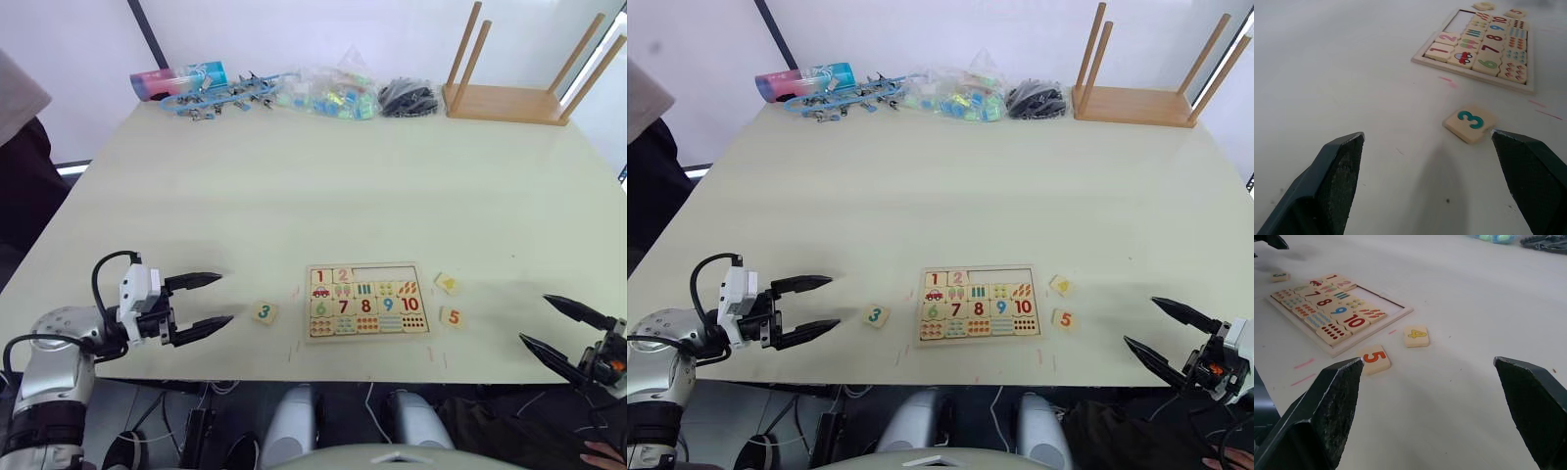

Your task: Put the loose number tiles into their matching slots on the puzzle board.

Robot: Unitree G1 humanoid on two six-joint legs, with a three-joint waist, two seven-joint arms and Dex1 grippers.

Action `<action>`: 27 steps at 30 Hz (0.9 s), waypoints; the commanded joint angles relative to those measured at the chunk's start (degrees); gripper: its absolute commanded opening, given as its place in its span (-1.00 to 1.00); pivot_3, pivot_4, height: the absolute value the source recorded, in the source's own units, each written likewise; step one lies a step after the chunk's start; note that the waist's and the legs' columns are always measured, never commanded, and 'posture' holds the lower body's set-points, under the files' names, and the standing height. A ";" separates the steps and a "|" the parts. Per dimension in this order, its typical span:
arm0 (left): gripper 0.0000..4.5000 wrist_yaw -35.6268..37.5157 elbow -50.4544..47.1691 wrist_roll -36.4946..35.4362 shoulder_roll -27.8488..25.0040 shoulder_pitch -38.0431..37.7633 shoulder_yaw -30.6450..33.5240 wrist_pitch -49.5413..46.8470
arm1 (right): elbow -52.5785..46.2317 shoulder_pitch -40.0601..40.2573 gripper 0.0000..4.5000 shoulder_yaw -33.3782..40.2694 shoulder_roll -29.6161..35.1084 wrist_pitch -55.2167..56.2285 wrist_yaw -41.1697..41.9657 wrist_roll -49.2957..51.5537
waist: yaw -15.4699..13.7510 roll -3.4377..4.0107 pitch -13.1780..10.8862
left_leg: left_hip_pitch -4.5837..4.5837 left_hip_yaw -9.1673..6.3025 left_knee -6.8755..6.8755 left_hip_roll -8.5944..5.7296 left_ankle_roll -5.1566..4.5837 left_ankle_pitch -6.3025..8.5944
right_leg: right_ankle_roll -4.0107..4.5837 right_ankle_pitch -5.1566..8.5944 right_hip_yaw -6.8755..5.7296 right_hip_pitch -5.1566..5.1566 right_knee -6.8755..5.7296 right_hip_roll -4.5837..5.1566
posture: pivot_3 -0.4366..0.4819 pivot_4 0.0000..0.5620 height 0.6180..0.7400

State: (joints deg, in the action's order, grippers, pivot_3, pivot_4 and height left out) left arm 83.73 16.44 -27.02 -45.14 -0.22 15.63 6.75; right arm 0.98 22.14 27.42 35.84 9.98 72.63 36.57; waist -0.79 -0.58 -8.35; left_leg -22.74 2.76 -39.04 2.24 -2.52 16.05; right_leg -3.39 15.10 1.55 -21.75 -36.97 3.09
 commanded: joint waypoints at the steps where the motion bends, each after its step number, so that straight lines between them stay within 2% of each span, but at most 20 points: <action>1: 0.96 -0.04 -1.61 -1.31 -0.18 -0.85 2.29 1.96 | -0.83 0.20 1.00 1.25 0.54 -0.01 0.30 0.34 | 0.02 0.00 0.00 | 0.00 0.00 0.00 0.00 0.00 0.00 | 0.00 0.00 0.00 0.00 0.00 0.00 | -0.05 -0.47 0.95; 17: 0.96 -0.96 -1.20 -2.07 0.60 -2.09 3.11 3.58 | -1.78 0.56 1.00 0.83 0.01 0.39 1.35 0.42 | 0.06 0.00 0.00 | 0.00 0.00 0.01 0.00 0.00 0.00 | 0.00 0.00 -0.01 0.00 0.00 -0.01 | -0.05 -0.47 0.95; 25: 0.96 -1.96 -5.31 -3.17 0.96 -5.96 3.67 2.83 | -3.19 0.59 1.00 0.32 -0.36 0.32 1.30 0.54 | 0.04 0.00 0.00 | 0.00 0.00 0.02 0.01 0.00 0.00 | 0.01 0.01 -0.01 0.00 0.02 0.03 | -0.05 -0.47 0.95; 27: 0.96 -4.39 -8.52 -3.27 1.85 -8.16 3.79 1.70 | -4.33 0.69 1.00 0.03 -0.95 0.50 0.94 0.62 | 0.08 0.00 0.00 | 0.00 -0.01 0.02 0.02 0.00 0.01 | 0.02 0.01 -0.01 0.00 0.02 0.06 | -0.05 -0.47 0.95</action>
State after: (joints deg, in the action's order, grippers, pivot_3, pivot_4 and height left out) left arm 80.86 11.18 -29.33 -43.52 -7.36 17.79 8.87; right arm -1.08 22.48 27.15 35.15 10.02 73.57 36.43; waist -0.71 -0.57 -8.34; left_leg -22.74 2.75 -39.01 2.26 -2.51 16.06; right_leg -3.38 15.10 1.56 -21.75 -36.95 3.19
